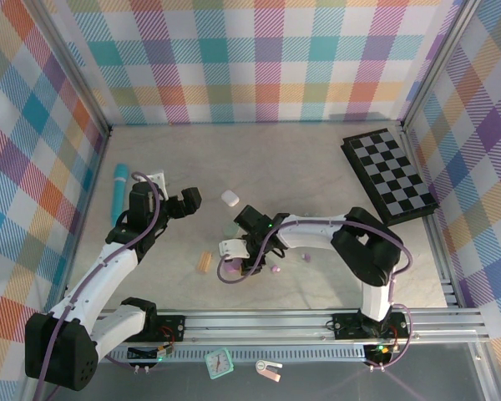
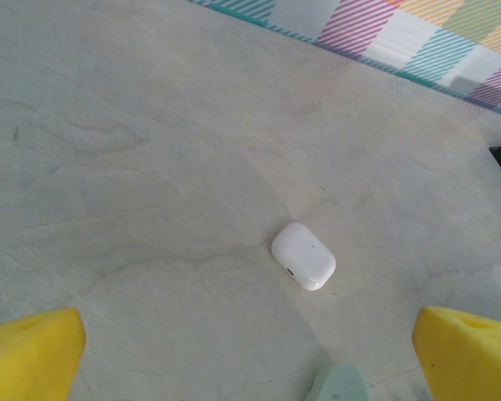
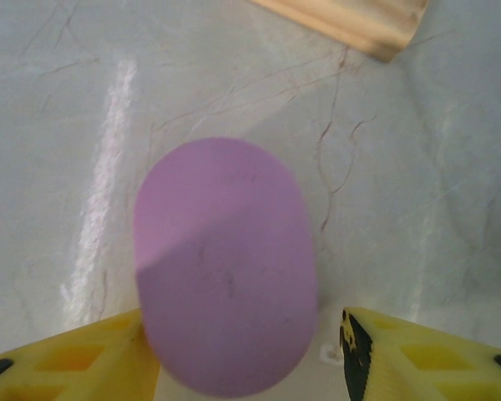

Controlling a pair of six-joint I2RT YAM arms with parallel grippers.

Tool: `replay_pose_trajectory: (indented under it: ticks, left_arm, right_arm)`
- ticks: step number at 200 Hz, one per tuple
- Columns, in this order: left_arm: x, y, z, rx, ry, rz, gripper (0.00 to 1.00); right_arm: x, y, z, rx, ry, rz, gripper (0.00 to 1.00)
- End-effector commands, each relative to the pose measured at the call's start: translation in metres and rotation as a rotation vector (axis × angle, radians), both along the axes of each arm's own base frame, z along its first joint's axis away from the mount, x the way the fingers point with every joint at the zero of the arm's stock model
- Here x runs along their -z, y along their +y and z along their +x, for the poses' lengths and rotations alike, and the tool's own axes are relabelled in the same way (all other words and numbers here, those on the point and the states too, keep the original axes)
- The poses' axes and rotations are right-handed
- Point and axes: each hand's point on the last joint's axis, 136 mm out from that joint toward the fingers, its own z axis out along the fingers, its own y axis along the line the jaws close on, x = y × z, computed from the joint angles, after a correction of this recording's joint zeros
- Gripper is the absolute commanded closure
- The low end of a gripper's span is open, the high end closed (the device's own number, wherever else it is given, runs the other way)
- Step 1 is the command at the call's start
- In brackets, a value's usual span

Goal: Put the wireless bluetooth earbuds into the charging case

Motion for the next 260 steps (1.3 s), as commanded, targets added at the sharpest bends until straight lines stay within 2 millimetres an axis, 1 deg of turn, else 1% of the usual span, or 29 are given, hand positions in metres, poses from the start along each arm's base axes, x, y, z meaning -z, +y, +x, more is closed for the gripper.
replay_pose_trajectory:
  ticks: [1, 34, 56, 78, 103, 109, 122, 143, 181, 226, 260]
  left_arm:
    - [0.004, 0.004, -0.004, 0.004, 0.003, 0.018, 0.0]
    - [0.0, 0.007, -0.005, -0.004, -0.008, 0.037, 0.0]
    - [0.003, 0.006, -0.005, 0.0, -0.002, 0.034, 0.0]
    - [0.005, 0.004, -0.004, 0.006, 0.003, 0.027, 0.0]
    - [0.004, 0.003, -0.004, 0.01, 0.002, 0.022, 0.0]
    - [0.004, 0.003, -0.004, 0.01, 0.001, 0.021, 0.0]
    - [0.004, 0.003, -0.004, 0.011, 0.0, 0.019, 0.0]
    - [0.005, 0.002, -0.003, 0.014, 0.003, 0.019, 0.0]
    - [0.005, 0.002, -0.005, 0.014, 0.006, 0.02, 0.0]
    - [0.006, 0.003, -0.006, 0.011, 0.004, 0.022, 0.0]
    - [0.005, 0.003, -0.006, 0.015, 0.002, 0.022, 0.0]
  right_arm:
    - [0.0, 0.009, -0.002, -0.039, 0.015, 0.021, 0.44]
    - [0.002, 0.004, -0.006, -0.036, 0.037, 0.004, 0.52]
    - [0.001, 0.002, -0.009, -0.029, 0.047, 0.001, 0.59]
    - [-0.002, 0.0, -0.011, -0.015, 0.059, 0.005, 0.63]
    - [-0.005, 0.0, -0.012, -0.002, 0.06, 0.021, 0.62]
    - [-0.006, 0.0, -0.013, -0.001, 0.063, 0.023, 0.6]
    - [-0.006, 0.001, -0.013, -0.006, 0.06, 0.032, 0.5]
    - [-0.004, 0.005, -0.014, -0.014, 0.066, 0.038, 0.48]
    - [-0.004, 0.014, -0.012, -0.033, 0.068, 0.046, 0.48]
    - [-0.002, 0.015, -0.013, -0.035, 0.08, 0.043, 0.49]
    - [-0.001, 0.013, -0.015, -0.018, 0.096, 0.037, 0.57]
